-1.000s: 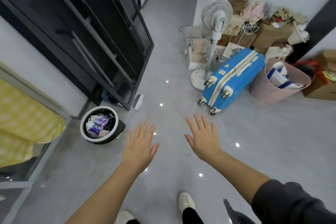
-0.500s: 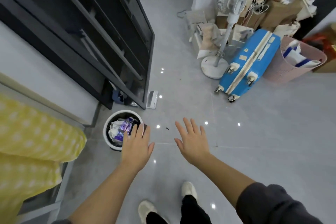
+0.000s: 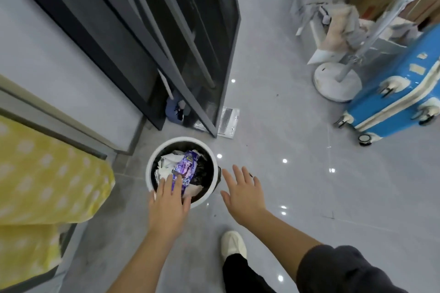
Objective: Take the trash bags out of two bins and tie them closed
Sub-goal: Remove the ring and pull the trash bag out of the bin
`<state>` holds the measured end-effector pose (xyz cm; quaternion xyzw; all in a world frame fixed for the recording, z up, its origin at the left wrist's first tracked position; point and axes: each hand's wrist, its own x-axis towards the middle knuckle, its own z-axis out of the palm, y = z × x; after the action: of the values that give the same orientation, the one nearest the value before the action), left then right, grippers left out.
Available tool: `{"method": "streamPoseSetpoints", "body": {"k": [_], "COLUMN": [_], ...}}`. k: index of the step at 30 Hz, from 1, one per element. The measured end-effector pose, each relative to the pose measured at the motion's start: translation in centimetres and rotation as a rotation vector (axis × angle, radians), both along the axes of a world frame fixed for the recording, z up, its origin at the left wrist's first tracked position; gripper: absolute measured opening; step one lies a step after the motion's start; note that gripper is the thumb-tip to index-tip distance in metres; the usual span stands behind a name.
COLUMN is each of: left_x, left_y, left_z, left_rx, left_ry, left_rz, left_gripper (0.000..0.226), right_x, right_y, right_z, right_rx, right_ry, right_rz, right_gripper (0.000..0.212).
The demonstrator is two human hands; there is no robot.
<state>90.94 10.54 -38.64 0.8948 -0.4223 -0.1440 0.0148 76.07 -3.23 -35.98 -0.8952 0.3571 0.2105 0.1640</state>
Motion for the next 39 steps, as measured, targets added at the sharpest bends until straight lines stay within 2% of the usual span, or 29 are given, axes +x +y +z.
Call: {"method": "streamPoseSetpoints", "body": {"k": [6,10,12,14,16,19,39], "left_x": [5.0,7.6,8.9,9.9,10.5,11.1,11.6], "left_y": [1.6,2.3,2.3,2.1,2.0,2.3,3.7], "left_z": [-13.5,-19.0,-20.7,-21.9,-22.9,-23.9,-23.4], "left_rx": [-0.136,-0.224,-0.302,-0.368,-0.405,-0.430,-0.706], "left_ry": [0.017,0.047,0.119,0.236,0.321,0.317,0.307], "left_rz": [0.252,0.449,0.570,0.710,0.790,0.783,0.797], "left_gripper": [0.056,0.060,0.063,0.062,0.049,0.035,0.046], "right_x": [4.7,7.5,8.6,9.4,10.0,10.2,11.8], "right_y": [-1.1,-2.1,-2.6,-3.0,-3.5,-3.6,-1.4], "right_z": [-14.0,-20.0,-21.7,-22.8,-23.6,-24.4,-24.2], "right_rx": [-0.024,-0.135,-0.158,-0.101,-0.021,0.055,0.083], "right_ry": [-0.075,-0.158,-0.183,-0.177,-0.168,-0.199,-0.351], "right_rz": [0.000,-0.081,-0.148,-0.261,-0.370,-0.434,-0.525], "right_gripper": [0.059,0.064,0.065,0.062,0.046,0.024,0.023]}}
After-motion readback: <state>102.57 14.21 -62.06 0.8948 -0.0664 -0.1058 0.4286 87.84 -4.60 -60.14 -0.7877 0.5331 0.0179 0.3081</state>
